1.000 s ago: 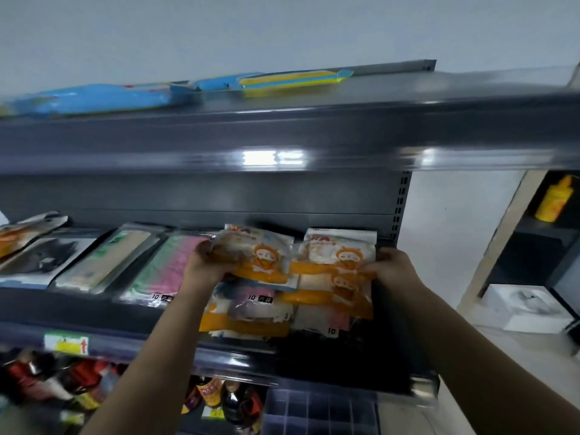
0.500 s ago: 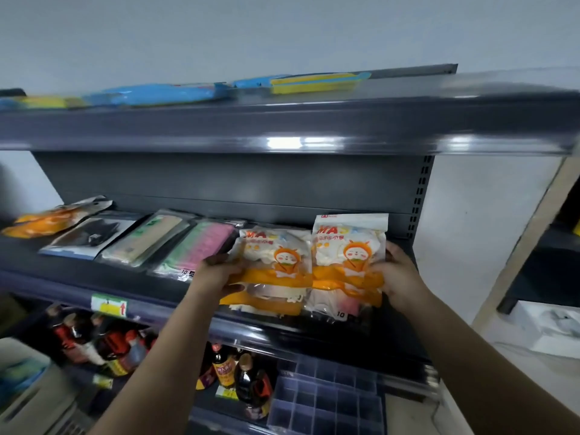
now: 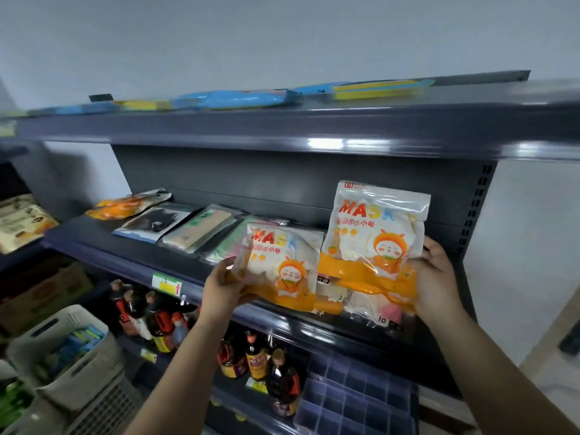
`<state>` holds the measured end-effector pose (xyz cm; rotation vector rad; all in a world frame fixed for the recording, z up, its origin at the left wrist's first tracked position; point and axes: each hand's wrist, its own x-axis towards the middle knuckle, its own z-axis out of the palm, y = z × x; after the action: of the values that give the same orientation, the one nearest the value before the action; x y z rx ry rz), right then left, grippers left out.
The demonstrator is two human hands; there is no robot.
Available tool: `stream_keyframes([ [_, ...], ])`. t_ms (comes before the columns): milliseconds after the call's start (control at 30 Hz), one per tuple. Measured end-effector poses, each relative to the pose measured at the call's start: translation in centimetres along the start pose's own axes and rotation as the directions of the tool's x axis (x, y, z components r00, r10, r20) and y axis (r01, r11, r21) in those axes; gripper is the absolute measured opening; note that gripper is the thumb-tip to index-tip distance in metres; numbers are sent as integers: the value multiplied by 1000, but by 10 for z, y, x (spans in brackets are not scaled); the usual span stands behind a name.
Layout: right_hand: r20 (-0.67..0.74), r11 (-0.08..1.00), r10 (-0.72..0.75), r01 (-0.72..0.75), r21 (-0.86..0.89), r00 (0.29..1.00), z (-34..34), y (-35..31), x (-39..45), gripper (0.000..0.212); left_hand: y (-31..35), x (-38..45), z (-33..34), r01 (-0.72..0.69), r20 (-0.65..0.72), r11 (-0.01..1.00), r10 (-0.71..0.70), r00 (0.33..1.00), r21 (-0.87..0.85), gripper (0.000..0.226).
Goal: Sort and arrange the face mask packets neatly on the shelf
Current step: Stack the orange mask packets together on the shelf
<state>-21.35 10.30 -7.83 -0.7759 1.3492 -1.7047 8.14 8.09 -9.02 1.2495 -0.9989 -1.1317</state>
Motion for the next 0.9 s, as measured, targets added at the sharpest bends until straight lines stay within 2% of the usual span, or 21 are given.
stream_keyframes([
  [100, 63, 997, 40, -43, 57, 997, 19, 5, -1, 51, 0, -8, -22, -54, 22, 996, 55, 998, -78, 28],
  [167, 96, 993, 80, -87, 79, 992, 40, 9, -6, 52, 1, -11, -41, -99, -10, 990, 98, 995, -99, 32],
  [467, 330, 969, 188, -229, 90, 925, 176, 32, -67, 50, 16, -21, -170, -192, -302, 962, 128, 945, -194, 34],
  [667, 437, 965, 203, -254, 62, 876, 274, 62, -126, 49, 33, -45, -268, -252, -420, 956, 170, 892, -149, 32],
  [900, 562, 961, 213, -275, 27, 799, 378, 95, -195, 50, 35, -67, -384, -245, -538, 963, 146, 830, -116, 36],
])
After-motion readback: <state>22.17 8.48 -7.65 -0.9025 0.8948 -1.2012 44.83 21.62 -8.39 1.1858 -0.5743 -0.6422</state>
